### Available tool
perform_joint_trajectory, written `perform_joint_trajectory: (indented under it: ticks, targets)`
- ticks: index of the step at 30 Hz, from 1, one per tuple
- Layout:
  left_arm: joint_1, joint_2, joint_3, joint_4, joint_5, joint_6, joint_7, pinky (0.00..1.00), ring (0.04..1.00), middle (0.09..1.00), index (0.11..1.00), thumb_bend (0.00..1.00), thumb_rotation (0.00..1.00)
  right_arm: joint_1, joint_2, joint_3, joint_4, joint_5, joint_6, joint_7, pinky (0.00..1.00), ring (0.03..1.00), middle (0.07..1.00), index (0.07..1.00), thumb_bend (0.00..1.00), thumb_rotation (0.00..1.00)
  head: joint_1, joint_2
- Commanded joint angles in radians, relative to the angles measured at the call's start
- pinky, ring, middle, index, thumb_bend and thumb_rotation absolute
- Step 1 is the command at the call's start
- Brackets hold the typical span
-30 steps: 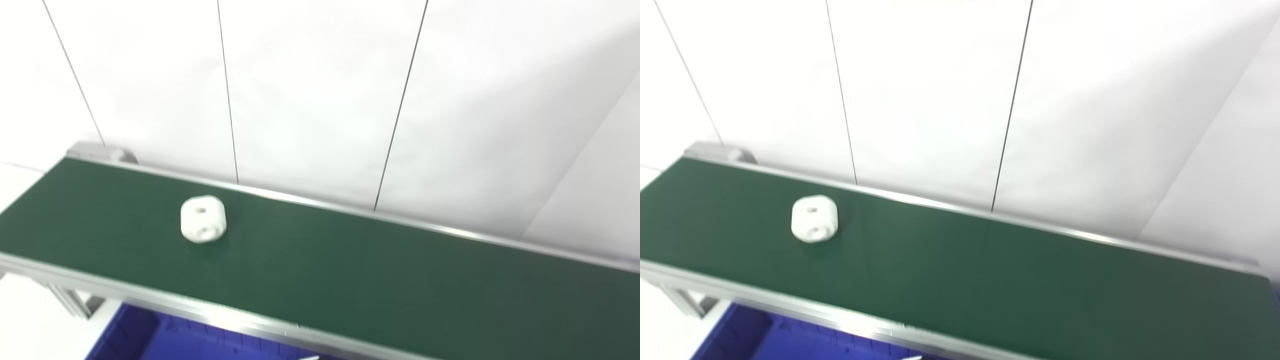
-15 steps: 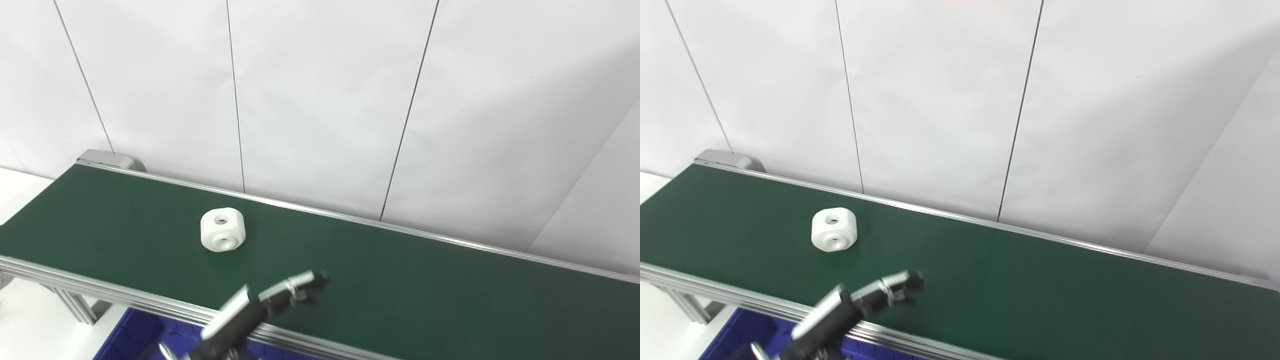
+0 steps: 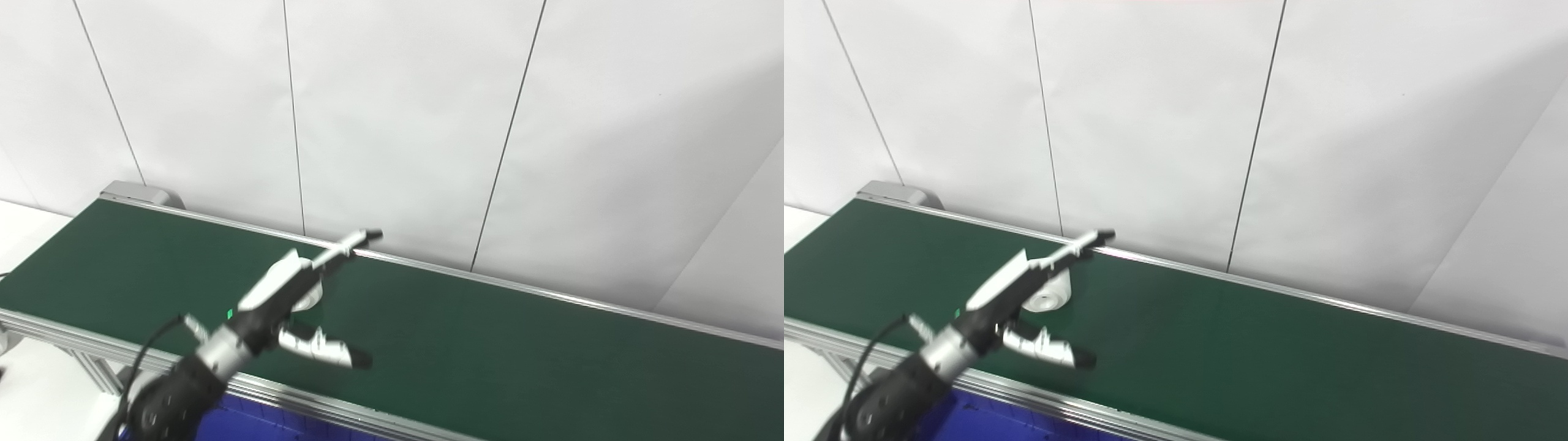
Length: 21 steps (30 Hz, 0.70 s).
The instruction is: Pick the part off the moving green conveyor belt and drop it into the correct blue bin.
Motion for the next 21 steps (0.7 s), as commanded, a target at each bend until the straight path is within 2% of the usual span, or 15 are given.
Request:
perform_joint_trajectory:
  ticks: [1, 6, 10, 13, 15, 16, 18, 21]
  targets:
    - [-0.066, 0.015, 0.011, 0.038, 0.012, 0.053, 0.004, 0.91, 0.974, 0.993, 0.951, 0.79, 0.37, -0.007, 0.002, 0.0, -0.017, 0.008, -0.06, -0.013, 0.75, 0.886, 0.932, 0.952, 0.89, 0.33, -0.001, 0.0]
    - [-0.179, 0.044, -0.015, 0.224, 0.104, 0.053, 0.028, 0.93, 0.984, 0.989, 0.943, 0.8, 0.34, -0.014, 0.006, 0.002, -0.005, 0.001, -0.067, -0.023, 0.75, 0.881, 0.93, 0.952, 0.9, 0.31, -0.006, 0.0]
    - [-0.244, 0.055, -0.047, 0.362, 0.18, 0.035, 0.052, 0.88, 0.974, 0.999, 0.941, 0.81, 0.27, -0.017, 0.005, 0.005, 0.002, -0.004, -0.074, -0.03, 0.74, 0.877, 0.928, 0.952, 0.89, 0.32, -0.005, 0.0]
    - [-0.279, 0.061, -0.079, 0.448, 0.253, 0.017, 0.09, 0.86, 0.965, 0.997, 0.94, 0.81, 0.26, -0.016, 0.006, 0.006, 0.003, 0.0, -0.075, -0.029, 0.74, 0.878, 0.928, 0.953, 0.89, 0.32, -0.004, 0.001]
    - [-0.303, 0.067, -0.111, 0.502, 0.314, 0.021, 0.112, 0.87, 0.959, 0.997, 0.933, 0.84, 0.26, -0.014, 0.008, 0.005, 0.0, 0.007, -0.071, -0.027, 0.75, 0.878, 0.927, 0.948, 0.89, 0.31, -0.003, 0.001]
    - [-0.314, 0.071, -0.129, 0.525, 0.346, 0.029, 0.119, 0.95, 0.984, 0.999, 0.94, 0.84, 0.28, -0.012, 0.009, 0.005, -0.004, 0.009, -0.067, -0.026, 0.76, 0.879, 0.927, 0.949, 0.9, 0.31, -0.003, 0.001]
    - [-0.328, 0.077, -0.159, 0.549, 0.398, 0.052, 0.12, 0.99, 0.998, 1.0, 0.937, 0.86, 0.29, -0.011, 0.009, 0.006, -0.006, 0.007, -0.068, -0.027, 0.76, 0.876, 0.924, 0.949, 0.9, 0.32, -0.002, 0.003]
    - [-0.345, 0.081, -0.194, 0.581, 0.455, 0.087, 0.106, 1.0, 1.0, 1.0, 0.931, 0.87, 0.27, -0.01, 0.008, 0.007, -0.002, 0.005, -0.076, -0.029, 0.75, 0.879, 0.926, 0.951, 0.89, 0.31, -0.001, 0.003]
